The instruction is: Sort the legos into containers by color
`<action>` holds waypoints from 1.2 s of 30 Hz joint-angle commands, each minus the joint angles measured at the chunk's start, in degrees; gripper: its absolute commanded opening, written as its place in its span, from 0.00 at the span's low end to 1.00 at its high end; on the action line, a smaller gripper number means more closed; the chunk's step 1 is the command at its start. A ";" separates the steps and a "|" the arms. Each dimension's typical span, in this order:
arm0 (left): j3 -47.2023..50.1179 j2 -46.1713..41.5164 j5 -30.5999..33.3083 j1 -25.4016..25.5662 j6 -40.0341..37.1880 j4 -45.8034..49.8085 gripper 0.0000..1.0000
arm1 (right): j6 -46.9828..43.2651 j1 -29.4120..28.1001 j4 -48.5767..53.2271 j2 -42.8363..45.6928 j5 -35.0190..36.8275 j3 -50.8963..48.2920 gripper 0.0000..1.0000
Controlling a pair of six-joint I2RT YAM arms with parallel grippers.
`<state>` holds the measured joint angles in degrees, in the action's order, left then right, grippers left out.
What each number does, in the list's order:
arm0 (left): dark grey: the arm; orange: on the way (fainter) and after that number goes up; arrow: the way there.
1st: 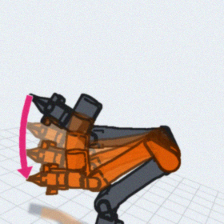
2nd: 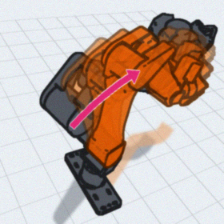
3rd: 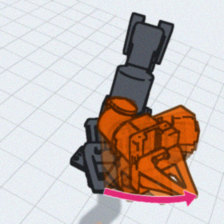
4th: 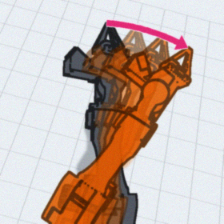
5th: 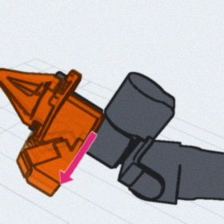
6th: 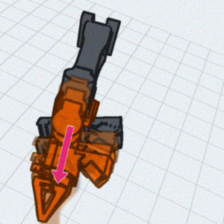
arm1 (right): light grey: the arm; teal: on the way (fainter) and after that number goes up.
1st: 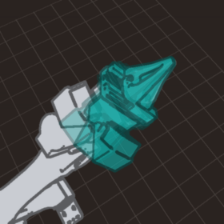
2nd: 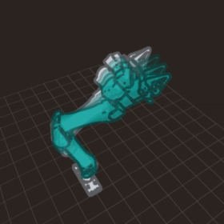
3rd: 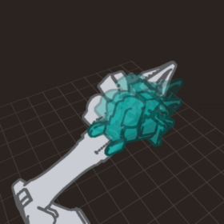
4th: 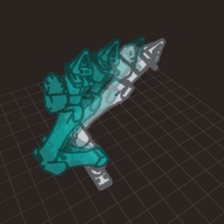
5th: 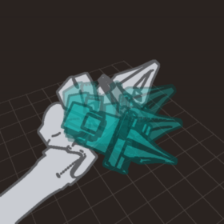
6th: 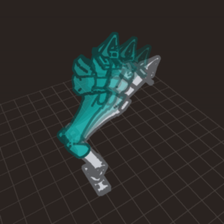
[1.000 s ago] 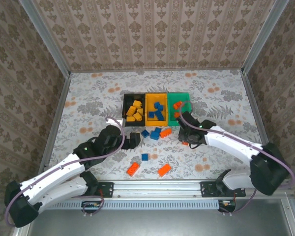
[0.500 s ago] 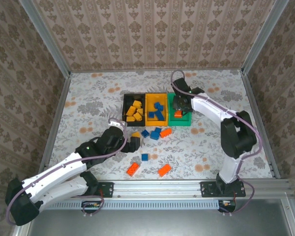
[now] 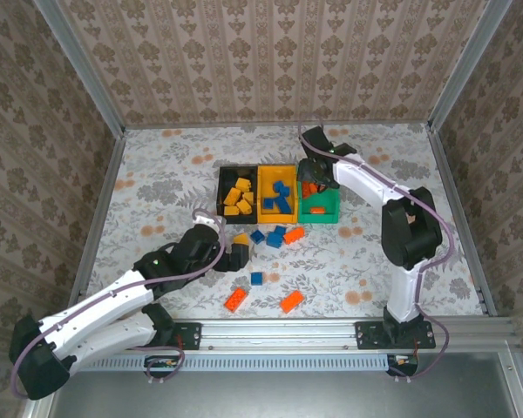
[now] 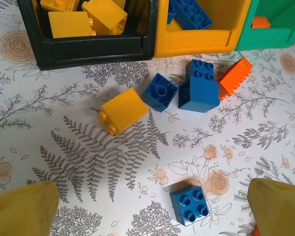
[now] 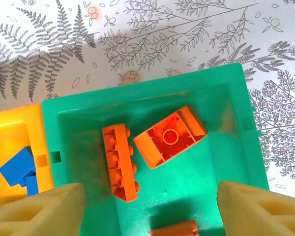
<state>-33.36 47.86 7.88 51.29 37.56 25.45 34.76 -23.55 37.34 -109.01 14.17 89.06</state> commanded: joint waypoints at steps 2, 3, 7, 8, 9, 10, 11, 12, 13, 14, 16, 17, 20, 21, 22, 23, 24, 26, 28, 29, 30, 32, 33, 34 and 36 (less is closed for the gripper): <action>-0.50 -0.95 0.82 -0.12 0.78 3.34 1.00 | 0.86 -2.49 -1.16 11.35 -2.65 -7.48 0.80; -0.50 -1.34 1.32 -0.17 0.82 3.72 1.00 | 0.78 -3.54 -1.49 13.88 -3.19 -10.20 0.81; -0.34 -3.07 2.04 -0.84 0.42 3.90 1.00 | -0.69 -9.08 0.09 22.73 -3.98 -19.70 0.96; -0.30 -3.27 1.96 -1.17 0.28 3.94 1.00 | -0.98 -10.71 0.84 24.37 -3.98 -21.60 0.97; -0.30 -3.51 1.88 -1.49 0.03 3.99 1.00 | -1.23 -12.76 1.72 26.15 -3.81 -23.60 0.97; -0.25 -3.64 1.81 -1.91 -0.11 4.14 1.00 | -1.46 -14.93 2.32 27.98 -3.97 -25.84 0.97; -0.30 -3.72 1.77 -2.21 -0.20 4.25 1.00 | -2.20 -17.03 2.49 28.83 -4.81 -27.71 0.97; -0.30 -3.78 1.63 -2.67 -0.38 4.43 1.00 | -2.99 -19.50 3.18 30.97 -5.65 -29.35 0.96; -0.15 -3.93 1.67 -3.03 -0.38 4.52 1.00 | -3.66 -21.89 3.99 31.75 -6.37 -30.84 0.96; 0.05 -3.99 1.59 -3.33 -0.39 4.51 1.00 | -4.47 -23.96 4.49 32.10 -7.71 -32.02 0.97; 0.79 -4.41 1.00 -4.10 -0.24 3.97 1.00 | -4.75 -29.15 5.61 31.68 -10.16 -34.33 0.98; 1.15 -4.60 0.64 -4.43 -0.26 3.67 1.00 | -4.75 -31.30 5.64 31.32 -10.84 -35.24 0.98; 1.89 -4.72 -0.47 -5.38 -0.03 2.81 1.00 | -4.03 -37.73 4.95 29.66 -10.86 -37.22 1.00; 2.05 -4.65 -0.78 -5.68 -0.18 2.60 1.00 | -3.92 -39.53 4.40 27.89 -10.83 -37.54 1.00; 2.13 -4.54 -0.93 -5.82 -0.14 2.50 1.00 | -3.68 -41.24 3.80 26.86 -10.67 -37.64 1.00; 2.22 -4.44 -1.03 -6.03 -0.21 2.44 1.00 | -3.69 -42.62 3.31 25.88 -10.45 -37.62 1.00; 2.28 -4.36 -1.27 -6.19 -0.30 2.26 1.00 | -3.80 -43.95 3.01 24.70 -9.76 -37.41 1.00; 2.44 -4.26 -1.52 -6.40 -0.30 2.22 1.00 | -4.04 -45.80 3.04 22.00 -8.08 -36.46 1.00; 2.59 -4.26 -1.79 -6.63 -0.24 1.98 1.00 | -4.12 -46.40 2.89 19.44 -7.15 -35.85 1.00; 2.72 -4.26 -1.84 -6.67 -0.14 1.97 1.00 | -4.18 -46.50 2.52 18.73 -7.06 -35.80 1.00; 2.87 -4.33 -1.93 -6.72 -0.10 1.97 1.00 | -4.01 -46.50 2.31 17.97 -6.78 -35.97 1.00; 2.95 -4.35 -2.21 -6.85 -0.11 2.06 1.00 | -3.91 -46.52 2.26 16.63 -6.16 -36.06 0.99; 3.07 -4.42 -2.21 -6.89 -0.08 2.15 1.00 | -3.82 -46.50 2.26 15.91 -5.73 -36.07 0.99; 3.13 -4.48 -2.17 -6.95 -0.04 2.22 1.00 | -3.78 -46.50 2.02 15.36 -5.65 -36.19 0.98; 3.29 -4.70 -2.25 -7.07 0.05 2.32 1.00 | -3.75 -46.50 1.18 14.84 -6.16 -36.23 0.95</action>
<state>-30.70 43.75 6.37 44.77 37.54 27.77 31.44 -69.91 39.20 -93.08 6.24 52.23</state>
